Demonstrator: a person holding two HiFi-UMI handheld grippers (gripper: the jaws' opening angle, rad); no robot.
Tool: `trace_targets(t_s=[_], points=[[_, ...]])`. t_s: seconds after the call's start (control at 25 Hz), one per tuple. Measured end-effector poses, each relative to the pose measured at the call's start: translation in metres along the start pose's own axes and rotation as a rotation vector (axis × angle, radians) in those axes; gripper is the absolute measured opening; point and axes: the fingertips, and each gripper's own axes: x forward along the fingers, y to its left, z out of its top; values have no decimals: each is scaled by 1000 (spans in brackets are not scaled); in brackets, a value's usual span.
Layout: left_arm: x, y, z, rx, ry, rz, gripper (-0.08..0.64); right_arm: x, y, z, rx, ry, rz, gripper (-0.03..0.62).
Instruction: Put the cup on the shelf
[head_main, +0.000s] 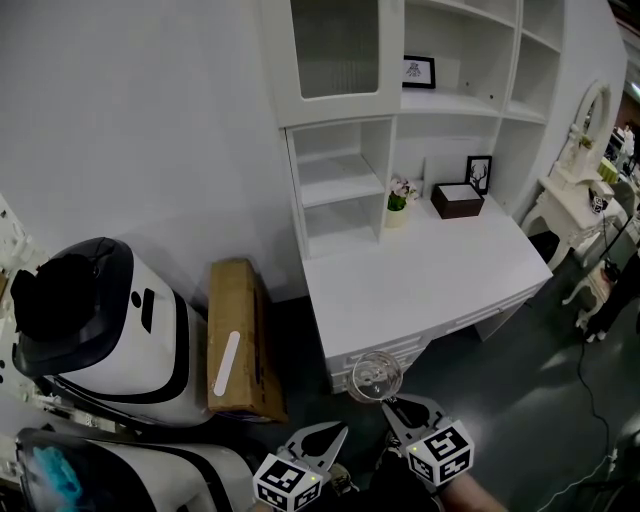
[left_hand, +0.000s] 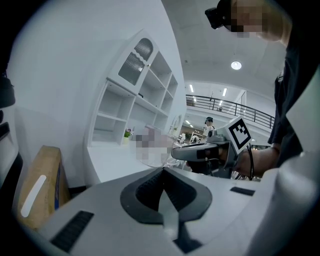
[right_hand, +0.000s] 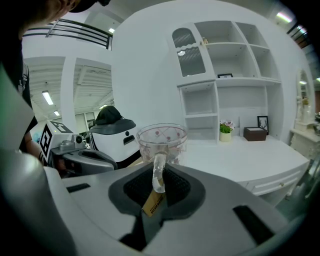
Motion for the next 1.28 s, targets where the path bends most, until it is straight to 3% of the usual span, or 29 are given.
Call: trace_targets(t_s=[0.36, 1.28], points=[[1, -3, 2, 22, 9, 0, 5, 0, 0, 2, 0, -16, 9, 32], [56, -4, 24, -38, -33, 121, 5, 13, -63, 22, -57, 4, 122, 32]])
